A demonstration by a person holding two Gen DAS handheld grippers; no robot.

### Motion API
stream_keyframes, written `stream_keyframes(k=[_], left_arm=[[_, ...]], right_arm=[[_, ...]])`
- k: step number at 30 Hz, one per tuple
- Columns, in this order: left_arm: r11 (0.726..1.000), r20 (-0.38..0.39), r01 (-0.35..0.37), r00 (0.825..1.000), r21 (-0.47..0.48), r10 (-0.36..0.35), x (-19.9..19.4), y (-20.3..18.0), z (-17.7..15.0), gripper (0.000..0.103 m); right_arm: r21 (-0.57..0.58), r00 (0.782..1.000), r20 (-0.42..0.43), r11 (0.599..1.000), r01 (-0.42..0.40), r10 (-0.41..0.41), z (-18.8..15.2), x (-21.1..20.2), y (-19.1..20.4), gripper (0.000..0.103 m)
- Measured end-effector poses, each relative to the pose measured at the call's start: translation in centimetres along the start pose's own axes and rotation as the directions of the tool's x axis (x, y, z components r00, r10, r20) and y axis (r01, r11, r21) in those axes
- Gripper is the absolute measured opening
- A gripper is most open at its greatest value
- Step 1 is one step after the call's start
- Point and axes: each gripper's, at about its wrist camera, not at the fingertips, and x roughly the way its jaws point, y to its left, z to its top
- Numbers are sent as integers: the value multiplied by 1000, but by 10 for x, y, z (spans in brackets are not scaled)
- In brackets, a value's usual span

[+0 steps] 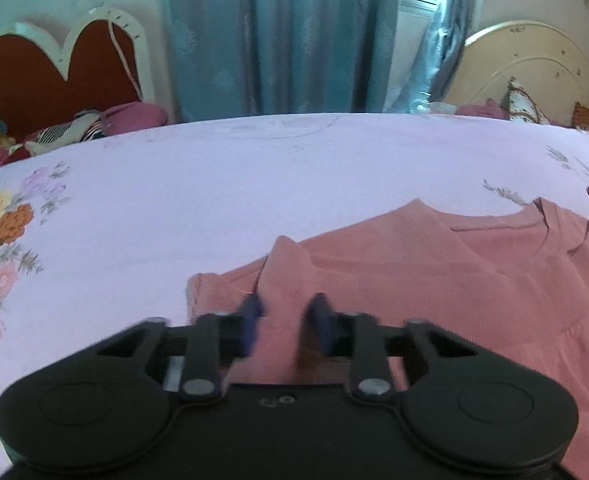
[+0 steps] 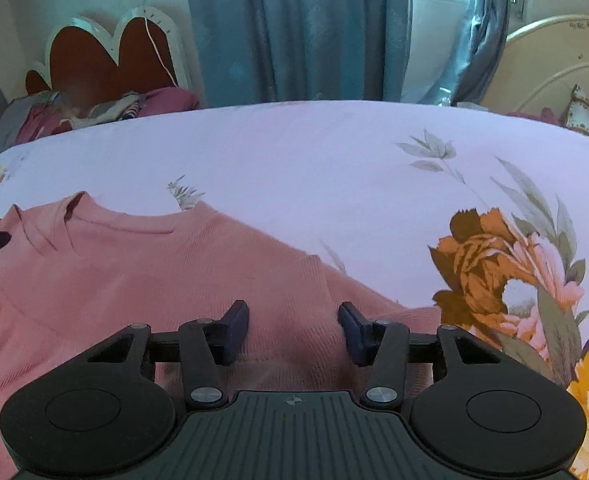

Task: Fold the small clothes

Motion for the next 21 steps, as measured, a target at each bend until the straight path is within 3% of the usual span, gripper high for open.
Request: stream_keyframes(k=[2, 9, 14, 18, 21], left_arm=[[1000, 19, 3, 1000, 4, -3, -4, -1, -1, 13], [998, 157, -14, 987, -68, 24, -32, 10, 2, 10], [983, 250, -74, 961, -166, 114, -40, 14, 7, 10], [981, 188, -121, 971, -150, 149, -16, 3, 6, 10], [978, 142, -167, 972, -127, 185, -2, 1, -3, 10]], right_arm=[[-1, 1000, 7, 1000, -10, 10, 1, -4, 0, 10], [24, 988, 154, 1000, 5, -8, 9, -41, -4, 9], [96, 969, 230, 993, 73, -94, 11, -43, -7, 9], [181, 979, 138, 976, 123, -149, 5, -11, -18, 9], [180, 975, 103, 968, 176, -196, -2, 2, -21, 9]])
